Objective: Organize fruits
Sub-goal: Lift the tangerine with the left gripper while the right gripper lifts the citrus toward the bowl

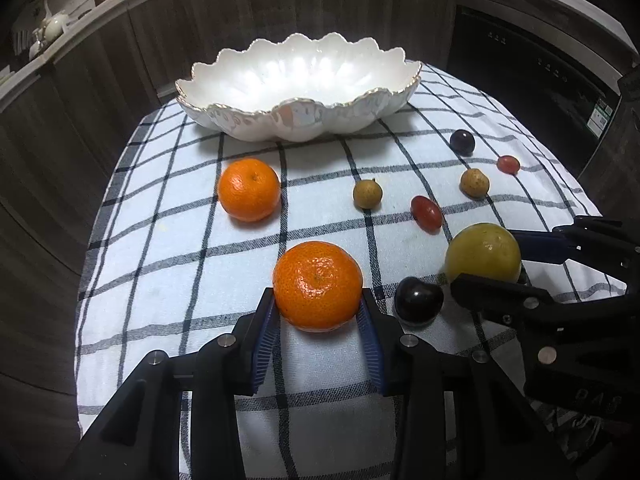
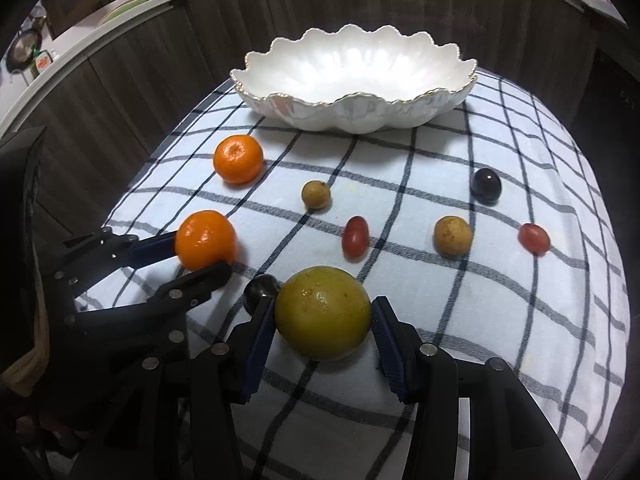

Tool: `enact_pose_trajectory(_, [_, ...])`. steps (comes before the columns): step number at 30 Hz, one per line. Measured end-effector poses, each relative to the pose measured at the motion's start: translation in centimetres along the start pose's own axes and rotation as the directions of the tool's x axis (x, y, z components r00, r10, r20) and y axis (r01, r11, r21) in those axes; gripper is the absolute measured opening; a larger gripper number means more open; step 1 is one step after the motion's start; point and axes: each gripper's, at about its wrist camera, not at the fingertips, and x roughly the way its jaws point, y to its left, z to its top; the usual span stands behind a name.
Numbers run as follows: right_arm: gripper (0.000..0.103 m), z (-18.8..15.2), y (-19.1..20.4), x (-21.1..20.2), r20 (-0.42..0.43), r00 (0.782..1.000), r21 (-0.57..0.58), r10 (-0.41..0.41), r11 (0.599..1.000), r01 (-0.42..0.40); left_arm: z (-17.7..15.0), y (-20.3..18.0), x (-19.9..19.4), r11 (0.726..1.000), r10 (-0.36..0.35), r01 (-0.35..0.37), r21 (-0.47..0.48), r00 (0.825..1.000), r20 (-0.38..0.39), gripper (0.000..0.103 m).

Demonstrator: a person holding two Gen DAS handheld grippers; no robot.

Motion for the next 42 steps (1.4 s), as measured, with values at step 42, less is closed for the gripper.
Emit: enact_pose_trajectory(42, [0.05, 3.0, -0.9, -6.4, 0.204, 0.976, 0.037, -0.077, 0.997, 0.071, 4.1, -0.2, -6.4, 0.998, 0.065, -0.06, -0.037, 0.985, 0.161, 0.039])
